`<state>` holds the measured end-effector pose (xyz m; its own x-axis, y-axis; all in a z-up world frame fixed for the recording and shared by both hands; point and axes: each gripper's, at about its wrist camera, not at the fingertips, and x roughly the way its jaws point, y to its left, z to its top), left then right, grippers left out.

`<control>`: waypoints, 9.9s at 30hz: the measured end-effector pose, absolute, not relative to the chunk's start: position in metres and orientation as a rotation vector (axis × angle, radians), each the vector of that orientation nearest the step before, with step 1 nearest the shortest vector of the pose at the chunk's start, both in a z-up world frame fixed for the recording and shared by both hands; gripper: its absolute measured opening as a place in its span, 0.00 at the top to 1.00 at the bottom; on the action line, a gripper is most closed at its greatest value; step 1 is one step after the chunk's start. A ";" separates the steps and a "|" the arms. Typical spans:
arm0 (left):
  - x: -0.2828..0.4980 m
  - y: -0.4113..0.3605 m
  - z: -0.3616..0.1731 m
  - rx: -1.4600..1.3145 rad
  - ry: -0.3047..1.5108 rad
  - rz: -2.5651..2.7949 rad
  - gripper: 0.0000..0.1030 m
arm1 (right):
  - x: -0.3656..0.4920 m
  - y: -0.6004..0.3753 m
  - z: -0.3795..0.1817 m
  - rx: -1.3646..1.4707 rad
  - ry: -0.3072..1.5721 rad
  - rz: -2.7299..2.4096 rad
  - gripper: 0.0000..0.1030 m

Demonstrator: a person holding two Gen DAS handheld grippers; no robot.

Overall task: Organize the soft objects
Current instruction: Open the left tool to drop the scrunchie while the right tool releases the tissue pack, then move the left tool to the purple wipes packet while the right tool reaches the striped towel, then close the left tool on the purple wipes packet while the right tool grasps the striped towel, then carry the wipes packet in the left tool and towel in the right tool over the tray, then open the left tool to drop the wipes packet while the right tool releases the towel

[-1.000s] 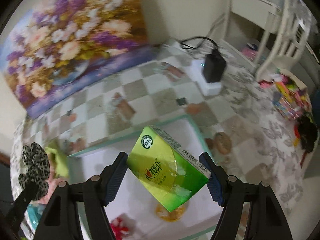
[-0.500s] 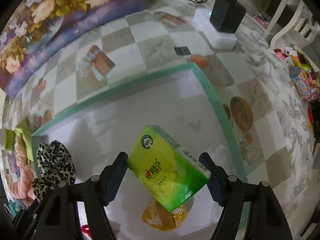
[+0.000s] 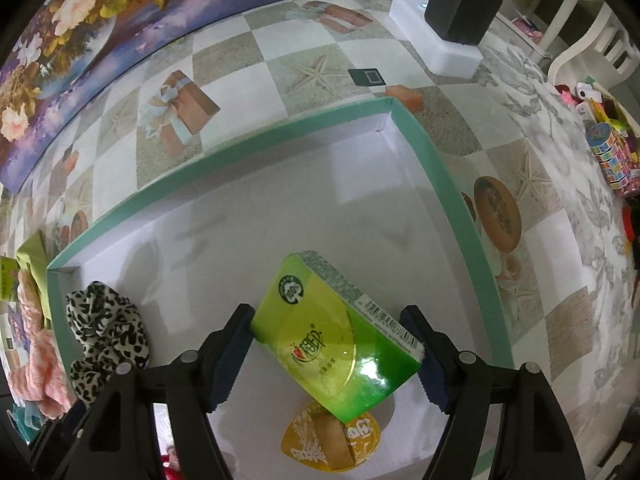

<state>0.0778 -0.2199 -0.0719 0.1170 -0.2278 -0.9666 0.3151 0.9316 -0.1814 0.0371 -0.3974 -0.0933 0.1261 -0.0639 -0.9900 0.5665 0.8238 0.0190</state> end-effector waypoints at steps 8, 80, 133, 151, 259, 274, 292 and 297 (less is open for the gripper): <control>0.079 -0.215 -0.060 0.051 1.397 -0.403 0.43 | 0.049 -0.395 -0.088 0.403 1.383 -0.488 0.21; 0.141 0.095 -0.019 -0.290 1.200 0.189 0.02 | 0.111 -0.156 -0.010 0.186 1.194 0.082 0.00; 0.159 0.074 -0.047 -0.278 1.319 0.092 0.02 | 0.123 -0.151 -0.020 0.265 1.135 0.200 0.78; 0.176 0.070 -0.039 -0.246 1.318 0.083 0.03 | 0.118 -0.173 0.036 0.248 0.980 0.166 0.82; 0.068 -0.179 0.074 0.073 1.030 -0.430 0.59 | -0.018 -0.362 0.186 0.409 0.555 -0.281 0.82; 0.052 -0.235 -0.004 0.162 1.188 -0.501 0.58 | 0.004 -0.402 0.112 0.468 0.758 -0.400 0.82; 0.051 -0.253 -0.056 0.278 1.283 -0.463 0.57 | 0.045 -0.396 -0.043 0.483 1.229 -0.399 0.79; 0.050 -0.251 -0.065 0.297 1.300 -0.458 0.54 | 0.047 -0.388 -0.049 0.438 1.256 -0.401 0.79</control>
<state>0.0497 -0.2515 -0.0652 0.1976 -0.1572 -0.9676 0.4838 0.8741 -0.0433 0.0473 -0.3875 -0.0487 0.2620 -0.0506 -0.9637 0.5179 0.8500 0.0962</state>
